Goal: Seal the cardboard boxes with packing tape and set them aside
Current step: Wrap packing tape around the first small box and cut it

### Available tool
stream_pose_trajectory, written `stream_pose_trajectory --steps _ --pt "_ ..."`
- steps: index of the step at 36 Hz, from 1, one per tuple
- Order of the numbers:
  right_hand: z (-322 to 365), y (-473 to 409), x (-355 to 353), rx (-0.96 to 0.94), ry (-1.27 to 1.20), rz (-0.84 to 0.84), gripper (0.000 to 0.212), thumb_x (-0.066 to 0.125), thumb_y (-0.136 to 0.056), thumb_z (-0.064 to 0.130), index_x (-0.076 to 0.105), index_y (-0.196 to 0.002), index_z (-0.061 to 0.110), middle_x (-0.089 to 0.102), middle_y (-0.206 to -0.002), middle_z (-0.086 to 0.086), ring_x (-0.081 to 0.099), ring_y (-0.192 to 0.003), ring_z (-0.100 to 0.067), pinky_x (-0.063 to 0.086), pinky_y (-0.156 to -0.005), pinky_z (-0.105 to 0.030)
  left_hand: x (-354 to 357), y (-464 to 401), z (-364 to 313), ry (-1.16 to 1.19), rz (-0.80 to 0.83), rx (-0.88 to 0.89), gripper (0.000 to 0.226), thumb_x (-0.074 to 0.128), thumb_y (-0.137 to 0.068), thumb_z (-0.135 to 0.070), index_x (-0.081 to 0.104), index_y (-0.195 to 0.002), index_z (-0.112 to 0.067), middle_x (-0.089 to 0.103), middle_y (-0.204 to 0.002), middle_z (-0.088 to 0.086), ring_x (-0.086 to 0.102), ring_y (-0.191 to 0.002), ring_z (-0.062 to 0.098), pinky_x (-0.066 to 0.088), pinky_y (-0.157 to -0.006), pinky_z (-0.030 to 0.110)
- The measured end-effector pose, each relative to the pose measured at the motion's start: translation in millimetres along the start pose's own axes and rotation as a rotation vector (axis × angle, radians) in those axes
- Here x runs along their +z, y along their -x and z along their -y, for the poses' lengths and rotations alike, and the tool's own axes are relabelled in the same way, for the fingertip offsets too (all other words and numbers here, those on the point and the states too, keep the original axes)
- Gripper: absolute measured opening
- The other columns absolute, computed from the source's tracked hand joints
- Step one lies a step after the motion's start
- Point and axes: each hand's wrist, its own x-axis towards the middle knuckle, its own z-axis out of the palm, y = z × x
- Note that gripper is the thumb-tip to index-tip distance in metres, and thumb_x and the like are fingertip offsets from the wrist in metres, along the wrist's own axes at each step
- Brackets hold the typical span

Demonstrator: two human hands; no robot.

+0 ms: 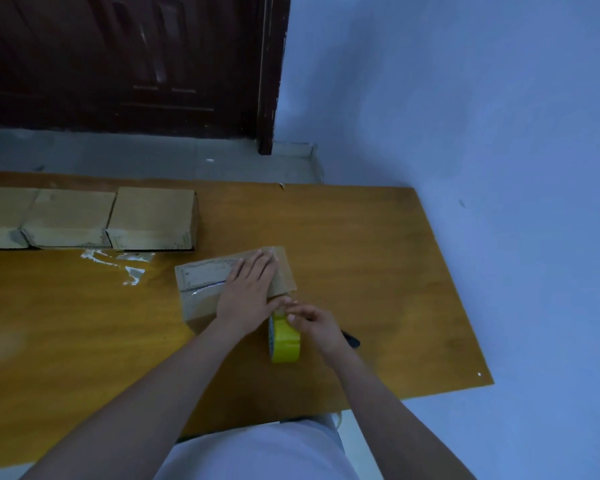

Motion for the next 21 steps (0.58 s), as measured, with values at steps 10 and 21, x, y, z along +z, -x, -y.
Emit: stream_pose_trajectory --steps 10,21 --pt "-5.4 8.4 -0.8 -0.006 0.014 -0.044 0.011 0.073 -0.079 0.006 0.073 -0.075 0.017 0.065 -0.112 0.003 0.059 -0.107 -0.012 0.047 -0.094 -0.031 3.6 -4.6 2.2 -0.062 -0.020 0.004 0.077 0.075 -0.069 -0.056 0.059 -0.127 -0.008 0.057 -0.132 0.008 0.050 -0.127 0.026 0.040 -0.103 0.046" --pt "-2.8 6.6 -15.5 -0.007 -0.062 -0.139 0.030 0.065 -0.077 -0.013 0.068 -0.063 0.013 0.065 -0.099 -0.001 0.059 -0.088 -0.011 0.046 -0.066 -0.012 -2.2 6.4 19.2 -0.075 -0.050 0.119 0.086 0.086 -0.046 -0.044 0.062 -0.118 -0.002 0.062 -0.122 0.013 0.057 -0.116 0.030 0.028 -0.102 0.044"
